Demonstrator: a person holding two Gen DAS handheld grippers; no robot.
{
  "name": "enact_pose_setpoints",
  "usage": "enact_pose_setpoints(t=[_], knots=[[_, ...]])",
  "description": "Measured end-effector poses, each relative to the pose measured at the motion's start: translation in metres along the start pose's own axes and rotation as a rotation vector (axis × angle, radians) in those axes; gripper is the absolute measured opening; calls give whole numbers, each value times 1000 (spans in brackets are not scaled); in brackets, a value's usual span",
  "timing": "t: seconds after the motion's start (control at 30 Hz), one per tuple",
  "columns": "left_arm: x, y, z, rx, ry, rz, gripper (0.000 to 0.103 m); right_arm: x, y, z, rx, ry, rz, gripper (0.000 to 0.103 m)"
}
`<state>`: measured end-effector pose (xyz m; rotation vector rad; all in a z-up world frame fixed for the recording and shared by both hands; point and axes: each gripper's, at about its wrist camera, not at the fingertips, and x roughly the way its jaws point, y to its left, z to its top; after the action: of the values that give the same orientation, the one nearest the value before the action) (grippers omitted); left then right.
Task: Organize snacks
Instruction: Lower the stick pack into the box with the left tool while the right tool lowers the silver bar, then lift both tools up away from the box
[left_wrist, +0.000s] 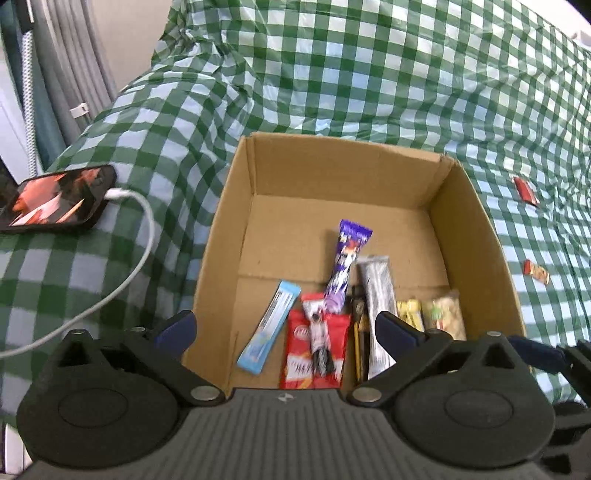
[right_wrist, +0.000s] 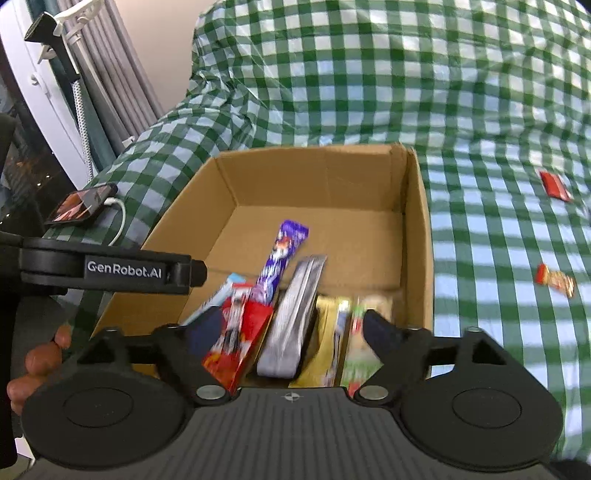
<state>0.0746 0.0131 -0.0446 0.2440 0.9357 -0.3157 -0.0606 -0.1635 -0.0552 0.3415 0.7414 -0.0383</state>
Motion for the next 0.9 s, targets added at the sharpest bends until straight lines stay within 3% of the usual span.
enact_pose_setpoints(t=[0.23,0.57,0.9], knots=[[-36,11,-35,-23,26,-2,103,-30,23,-31,0,32,7,93],[-91,8,-71,-15,-37,-3,103,-82,60,-51,-59,-54,-2,97],[-132,4,-91,-29,-93,-1,103,-122,64,-67,-84,-128,-42,98]])
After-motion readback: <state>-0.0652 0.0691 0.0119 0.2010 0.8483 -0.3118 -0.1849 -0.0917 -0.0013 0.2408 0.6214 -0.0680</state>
